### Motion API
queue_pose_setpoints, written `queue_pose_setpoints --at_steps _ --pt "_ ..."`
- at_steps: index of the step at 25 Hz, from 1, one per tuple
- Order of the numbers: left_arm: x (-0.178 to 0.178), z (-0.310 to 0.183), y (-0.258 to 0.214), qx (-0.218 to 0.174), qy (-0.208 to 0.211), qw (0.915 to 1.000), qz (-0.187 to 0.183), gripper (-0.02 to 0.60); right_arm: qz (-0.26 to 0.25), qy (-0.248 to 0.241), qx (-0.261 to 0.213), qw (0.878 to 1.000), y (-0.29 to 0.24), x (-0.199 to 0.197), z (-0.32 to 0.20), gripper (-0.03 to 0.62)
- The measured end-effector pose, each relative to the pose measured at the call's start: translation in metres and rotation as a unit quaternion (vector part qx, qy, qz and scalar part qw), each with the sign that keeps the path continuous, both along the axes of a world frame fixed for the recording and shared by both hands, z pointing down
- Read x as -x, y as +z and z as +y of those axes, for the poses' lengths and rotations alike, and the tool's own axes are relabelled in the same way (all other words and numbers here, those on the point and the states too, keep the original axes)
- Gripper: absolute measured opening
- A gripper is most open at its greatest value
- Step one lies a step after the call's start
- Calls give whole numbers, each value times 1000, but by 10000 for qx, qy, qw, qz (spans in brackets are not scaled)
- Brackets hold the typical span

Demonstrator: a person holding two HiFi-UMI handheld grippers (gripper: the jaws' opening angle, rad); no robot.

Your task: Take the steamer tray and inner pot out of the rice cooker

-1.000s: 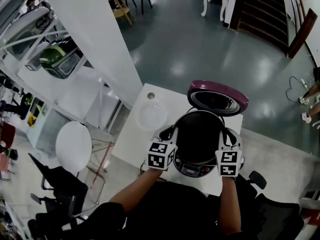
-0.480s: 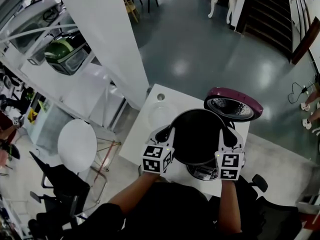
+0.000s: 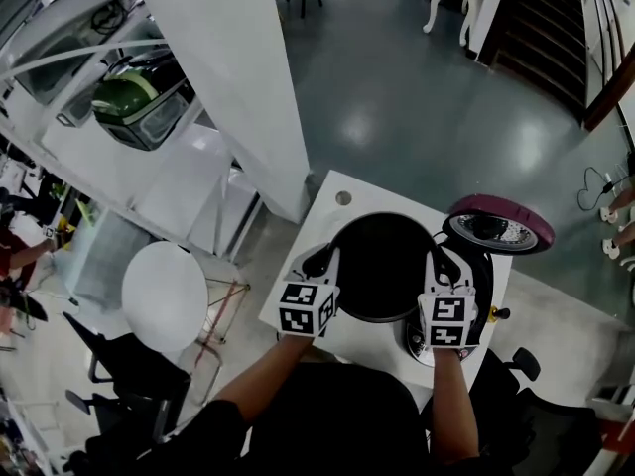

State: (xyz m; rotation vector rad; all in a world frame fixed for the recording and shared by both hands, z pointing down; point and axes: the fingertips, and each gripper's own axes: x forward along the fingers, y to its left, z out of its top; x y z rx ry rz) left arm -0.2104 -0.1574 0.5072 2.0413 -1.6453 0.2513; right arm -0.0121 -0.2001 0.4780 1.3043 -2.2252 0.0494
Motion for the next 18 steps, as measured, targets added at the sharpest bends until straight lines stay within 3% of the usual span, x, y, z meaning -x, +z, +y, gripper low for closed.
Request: queue_pose_setpoints --at_steps 10,18 --pt "69 -36 69 415 141 9990 91 25 84 321 612 9976 73 68 -32 35" --pt "93 -62 135 895 204 9956 172 25 276 735 1066 9912 141 88 -49 35"
